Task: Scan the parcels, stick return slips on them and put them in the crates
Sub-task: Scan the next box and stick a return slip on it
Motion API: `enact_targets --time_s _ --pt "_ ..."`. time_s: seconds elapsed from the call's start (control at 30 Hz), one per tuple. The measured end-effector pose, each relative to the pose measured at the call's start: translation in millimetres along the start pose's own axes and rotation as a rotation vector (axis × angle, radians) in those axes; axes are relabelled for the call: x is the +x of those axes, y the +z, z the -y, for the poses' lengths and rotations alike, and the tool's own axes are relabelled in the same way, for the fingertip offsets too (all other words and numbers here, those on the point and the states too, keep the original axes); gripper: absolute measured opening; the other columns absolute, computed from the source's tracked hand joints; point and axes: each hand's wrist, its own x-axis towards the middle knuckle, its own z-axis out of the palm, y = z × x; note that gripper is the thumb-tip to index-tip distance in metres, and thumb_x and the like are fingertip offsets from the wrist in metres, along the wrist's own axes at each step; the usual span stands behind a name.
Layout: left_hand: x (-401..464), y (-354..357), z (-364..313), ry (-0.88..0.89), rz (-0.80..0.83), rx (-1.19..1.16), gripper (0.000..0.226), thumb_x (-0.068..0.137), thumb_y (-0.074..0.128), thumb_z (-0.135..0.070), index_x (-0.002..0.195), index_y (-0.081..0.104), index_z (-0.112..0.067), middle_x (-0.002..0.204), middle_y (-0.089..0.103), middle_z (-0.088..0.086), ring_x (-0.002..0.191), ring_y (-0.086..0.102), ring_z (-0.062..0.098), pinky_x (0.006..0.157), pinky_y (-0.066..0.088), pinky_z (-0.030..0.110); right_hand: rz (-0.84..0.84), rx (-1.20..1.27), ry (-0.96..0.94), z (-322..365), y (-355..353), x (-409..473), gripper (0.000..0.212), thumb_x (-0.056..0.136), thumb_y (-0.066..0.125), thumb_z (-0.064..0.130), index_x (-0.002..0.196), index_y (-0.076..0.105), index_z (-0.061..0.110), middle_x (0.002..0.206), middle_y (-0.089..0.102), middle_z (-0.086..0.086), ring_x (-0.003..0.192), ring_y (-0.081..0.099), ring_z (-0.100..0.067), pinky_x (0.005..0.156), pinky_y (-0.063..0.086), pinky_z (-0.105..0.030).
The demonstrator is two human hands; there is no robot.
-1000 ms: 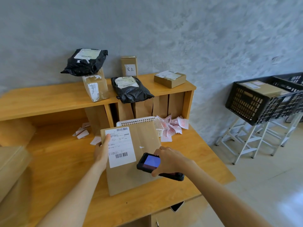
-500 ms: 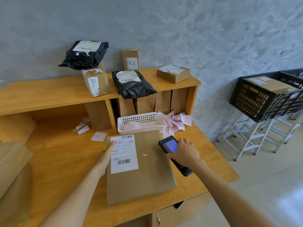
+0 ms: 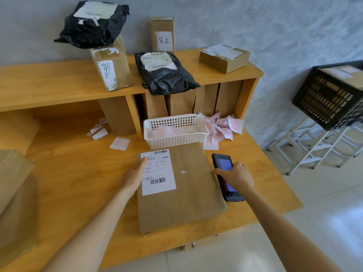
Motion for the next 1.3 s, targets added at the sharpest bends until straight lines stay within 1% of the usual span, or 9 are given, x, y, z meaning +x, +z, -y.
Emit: enact_targets --time_s 0.13,0.27,0.33,0.4,0.5,0.67,0.8,0.97,1.3 --pt "7 2 3 -0.004 -0.020 0.042 0.065 0.092 0.039 -0.067 0.093 0.071 -0.010 0.085 0.072 0.005 0.080 0.068 0.024 0.066 0.050 0.032 -0.002 -0.079 0.034 -5 7 8 0.084 0.077 0.065 0.066 0.129 0.041 0.003 0.127 0.047 -0.011 0.119 0.048 -0.032 0.092 0.045 -0.040" --pt "10 5 -1 0.059 -0.125 0.123 0.056 0.094 0.045 -0.058 0.120 0.052 -0.009 0.107 0.065 0.005 0.083 0.064 0.019 0.060 0.051 0.031 0.021 -0.188 0.045 -5 27 8 0.090 0.078 0.061 0.069 0.133 0.035 0.004 0.132 0.042 -0.011 0.123 0.043 -0.032 0.092 0.045 -0.038" --pt "14 6 -7 0.161 -0.246 0.294 0.055 0.094 0.050 -0.049 0.132 0.043 -0.010 0.127 0.054 0.009 0.103 0.059 0.025 0.077 0.054 0.040 0.006 -0.236 0.043 -2 34 8 0.087 0.080 0.061 0.066 0.133 0.032 0.004 0.132 0.042 -0.010 0.121 0.044 -0.030 0.090 0.046 -0.036" --pt "17 9 -16 0.331 -0.365 0.464 0.053 0.094 0.055 -0.037 0.137 0.043 -0.009 0.137 0.046 0.011 0.123 0.046 0.029 0.096 0.045 0.042 0.005 -0.255 0.041 2 36 11 0.081 0.082 0.061 0.060 0.132 0.032 0.004 0.131 0.041 -0.010 0.119 0.043 -0.029 0.089 0.046 -0.035" --pt "18 20 -36 0.601 -0.399 0.559 0.038 0.094 0.057 -0.027 0.127 0.055 -0.008 0.131 0.052 0.008 0.122 0.045 0.028 0.099 0.039 0.037 -0.010 -0.275 0.024 9 32 21 0.079 0.086 0.054 0.063 0.134 0.032 0.005 0.133 0.041 -0.010 0.121 0.043 -0.029 0.093 0.044 -0.035" --pt "27 65 -70 0.807 -0.196 0.600 0.028 0.096 0.054 -0.024 0.117 0.061 -0.007 0.121 0.058 0.005 0.117 0.049 0.024 0.094 0.041 0.032 -0.084 -0.102 -0.077 32 18 51 0.063 0.094 0.051 0.048 0.138 0.037 0.006 0.138 0.041 -0.010 0.127 0.038 -0.031 0.096 0.041 -0.040" --pt "39 94 -80 0.828 -0.106 0.620 0.031 0.099 0.048 -0.027 0.121 0.060 -0.008 0.120 0.058 0.004 0.114 0.049 0.020 0.095 0.039 0.031 -0.121 0.012 -0.141 53 8 78 0.047 0.097 0.052 0.031 0.136 0.045 0.006 0.136 0.046 -0.010 0.126 0.040 -0.030 0.096 0.042 -0.041" --pt "46 103 -71 0.837 -0.129 0.628 0.024 0.099 0.047 -0.024 0.103 0.065 -0.008 0.100 0.063 0.002 0.093 0.057 0.020 0.080 0.045 0.032 -0.183 0.076 -0.202 69 3 112 0.035 0.096 0.051 0.020 0.128 0.054 0.006 0.128 0.055 -0.012 0.118 0.050 -0.031 0.088 0.048 -0.042" --pt "50 107 -67 0.877 -0.176 0.648 0.032 0.092 0.036 -0.031 0.085 0.060 -0.012 0.082 0.061 0.000 0.075 0.054 0.017 0.067 0.045 0.031 -0.258 0.080 -0.204 100 2 168 0.035 0.092 0.052 0.005 0.127 0.056 0.004 0.128 0.053 -0.014 0.113 0.054 -0.032 0.087 0.046 -0.039"
